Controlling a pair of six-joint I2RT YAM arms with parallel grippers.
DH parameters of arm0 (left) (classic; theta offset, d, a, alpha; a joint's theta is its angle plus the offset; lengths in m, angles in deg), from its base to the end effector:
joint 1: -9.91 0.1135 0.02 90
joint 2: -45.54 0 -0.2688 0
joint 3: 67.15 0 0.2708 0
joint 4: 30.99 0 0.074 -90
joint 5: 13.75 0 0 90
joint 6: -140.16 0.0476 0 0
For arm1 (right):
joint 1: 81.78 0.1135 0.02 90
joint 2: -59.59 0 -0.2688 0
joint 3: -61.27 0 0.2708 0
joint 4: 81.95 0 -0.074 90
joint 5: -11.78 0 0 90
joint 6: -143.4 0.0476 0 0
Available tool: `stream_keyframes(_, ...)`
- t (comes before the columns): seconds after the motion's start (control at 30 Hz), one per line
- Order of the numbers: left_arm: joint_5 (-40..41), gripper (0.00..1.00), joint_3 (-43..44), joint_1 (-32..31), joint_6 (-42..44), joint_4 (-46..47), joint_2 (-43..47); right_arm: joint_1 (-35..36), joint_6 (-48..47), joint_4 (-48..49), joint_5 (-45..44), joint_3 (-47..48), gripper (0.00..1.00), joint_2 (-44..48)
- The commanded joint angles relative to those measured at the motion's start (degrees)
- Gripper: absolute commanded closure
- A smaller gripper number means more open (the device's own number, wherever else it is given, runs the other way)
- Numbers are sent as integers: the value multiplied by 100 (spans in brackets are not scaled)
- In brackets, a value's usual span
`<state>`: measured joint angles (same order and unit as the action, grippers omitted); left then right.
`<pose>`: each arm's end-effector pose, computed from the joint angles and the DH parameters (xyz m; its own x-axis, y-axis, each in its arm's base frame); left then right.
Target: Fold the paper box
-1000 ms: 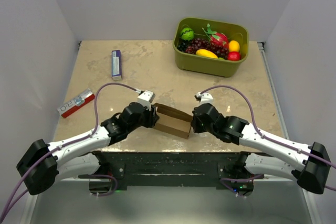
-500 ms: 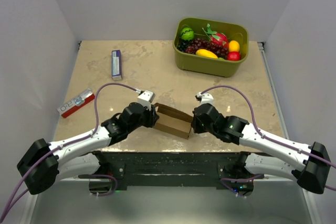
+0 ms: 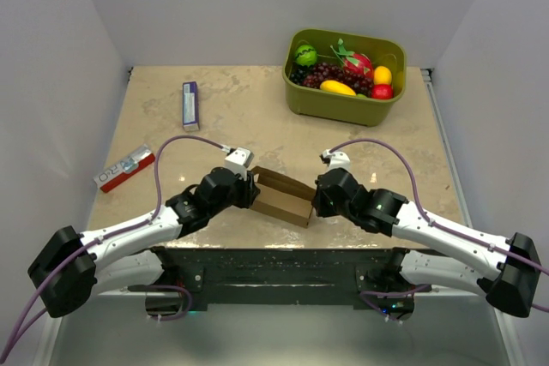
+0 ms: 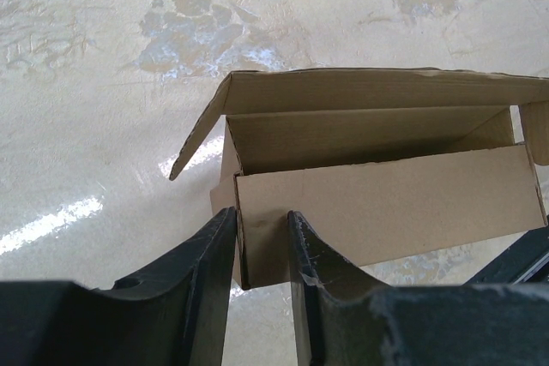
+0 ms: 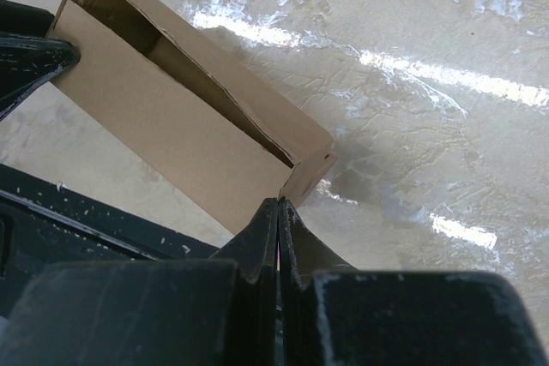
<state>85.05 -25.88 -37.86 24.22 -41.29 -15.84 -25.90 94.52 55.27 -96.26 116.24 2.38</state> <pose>0.1734 -0.1802 0.1951 -0.5872 0.0038 -0.8094 0.4295 0.8491 -0.3076 0.1408 0.1816 0.2445 -0.7358 0.0288 -0.6766 -0.2396 0.9234 0.2998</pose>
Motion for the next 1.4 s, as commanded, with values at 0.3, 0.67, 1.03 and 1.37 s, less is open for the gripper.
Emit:
stream_keyframes(0.3, -124, 66, 10, -48, 1, 13, -119, 46, 133, 133, 3, 414, 100, 140)
stream_keyframes(0.67, -98, 66, 36, -40, -8, 5, -137, 64, 168, 229, 152, 213, 100, 149)
stream_keyframes(1.03, -62, 66, 71, -48, 9, -4, -137, 72, 63, -289, -278, 440, 72, 562)
stream_keyframes(1.37, -80, 65, 89, -40, 53, -57, -137, 72, -1342, 552, -419, 827, 28, 79)
